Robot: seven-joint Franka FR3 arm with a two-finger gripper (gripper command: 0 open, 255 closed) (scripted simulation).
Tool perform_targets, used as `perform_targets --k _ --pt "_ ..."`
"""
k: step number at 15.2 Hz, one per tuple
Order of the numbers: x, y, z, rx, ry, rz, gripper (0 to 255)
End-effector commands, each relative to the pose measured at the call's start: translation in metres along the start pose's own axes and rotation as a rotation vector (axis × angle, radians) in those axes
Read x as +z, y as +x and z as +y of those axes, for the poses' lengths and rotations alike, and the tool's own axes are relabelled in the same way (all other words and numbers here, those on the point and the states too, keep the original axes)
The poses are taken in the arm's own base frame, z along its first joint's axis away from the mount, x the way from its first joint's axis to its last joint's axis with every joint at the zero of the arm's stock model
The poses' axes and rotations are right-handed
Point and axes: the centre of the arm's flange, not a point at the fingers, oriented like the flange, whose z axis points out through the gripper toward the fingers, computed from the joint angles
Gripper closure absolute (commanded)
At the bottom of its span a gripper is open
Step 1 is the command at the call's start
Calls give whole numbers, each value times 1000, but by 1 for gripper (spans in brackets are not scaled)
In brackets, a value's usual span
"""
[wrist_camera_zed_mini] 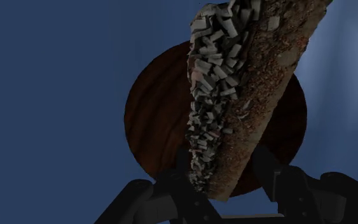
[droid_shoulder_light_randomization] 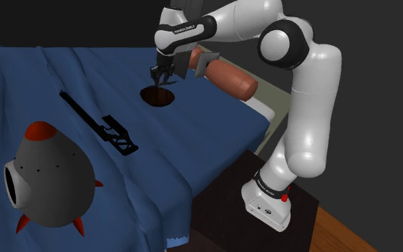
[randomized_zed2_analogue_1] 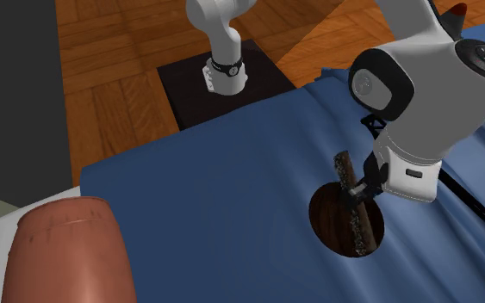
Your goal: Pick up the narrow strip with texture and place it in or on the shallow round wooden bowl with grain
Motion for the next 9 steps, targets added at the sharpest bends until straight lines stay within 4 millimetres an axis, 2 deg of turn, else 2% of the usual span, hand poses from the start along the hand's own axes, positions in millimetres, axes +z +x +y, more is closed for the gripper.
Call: perform_targets --k 1,9 --pt "10 1 -5 1 0 0 255" --pt "52 -2 -8 1 0 0 255"
